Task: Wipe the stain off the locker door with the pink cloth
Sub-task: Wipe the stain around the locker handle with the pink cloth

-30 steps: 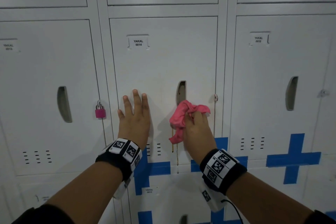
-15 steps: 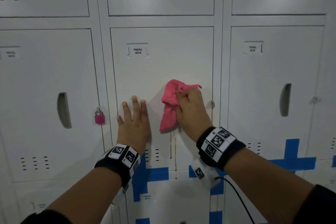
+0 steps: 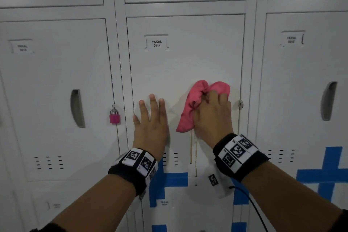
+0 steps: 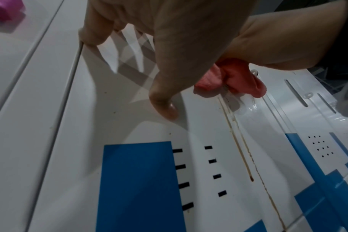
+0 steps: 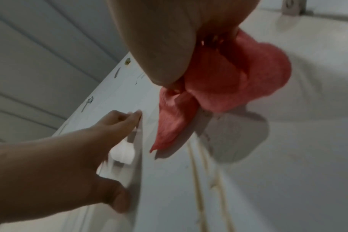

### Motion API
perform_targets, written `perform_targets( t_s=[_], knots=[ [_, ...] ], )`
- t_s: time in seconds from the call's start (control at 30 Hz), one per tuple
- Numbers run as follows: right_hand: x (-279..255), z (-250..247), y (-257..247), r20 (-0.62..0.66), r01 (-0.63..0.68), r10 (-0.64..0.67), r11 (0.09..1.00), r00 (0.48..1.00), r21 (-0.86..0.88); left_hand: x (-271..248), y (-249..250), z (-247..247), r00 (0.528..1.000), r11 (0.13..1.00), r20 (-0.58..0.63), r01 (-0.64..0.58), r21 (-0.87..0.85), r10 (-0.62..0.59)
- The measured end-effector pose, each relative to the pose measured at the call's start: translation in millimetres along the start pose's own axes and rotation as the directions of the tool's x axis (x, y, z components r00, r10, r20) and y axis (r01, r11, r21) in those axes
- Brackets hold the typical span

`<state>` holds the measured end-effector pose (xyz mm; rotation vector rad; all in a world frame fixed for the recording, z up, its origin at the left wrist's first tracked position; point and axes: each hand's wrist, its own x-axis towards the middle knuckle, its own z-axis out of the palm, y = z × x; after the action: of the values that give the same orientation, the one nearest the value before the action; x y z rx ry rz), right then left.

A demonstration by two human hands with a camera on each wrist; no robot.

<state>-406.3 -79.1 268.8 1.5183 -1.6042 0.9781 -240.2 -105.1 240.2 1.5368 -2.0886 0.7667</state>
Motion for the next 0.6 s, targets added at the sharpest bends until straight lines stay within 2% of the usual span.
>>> perform_targets(
  t_s=[0.2, 0.43, 0.6],
  knots=[
    [-20, 2, 10, 0.083, 0.142, -0.139, 0.989, 0.987, -0.032, -1, -1, 5, 1.000, 1.000, -0.024, -0.007, -0.004, 0.007],
    [-25, -3, 18, 0.076, 0.208, -0.213, 0.976, 0.974, 0.071, 0, -4, 10, 0.999, 1.000, -0.046, -0.019, 0.012, 0.020],
    [-27, -10, 27, 0.154, 0.244, -0.259, 0.963, 0.954, 0.114, 0, -4, 7, 0.999, 1.000, -0.033, -0.011, 0.021, 0.012]
  ],
)
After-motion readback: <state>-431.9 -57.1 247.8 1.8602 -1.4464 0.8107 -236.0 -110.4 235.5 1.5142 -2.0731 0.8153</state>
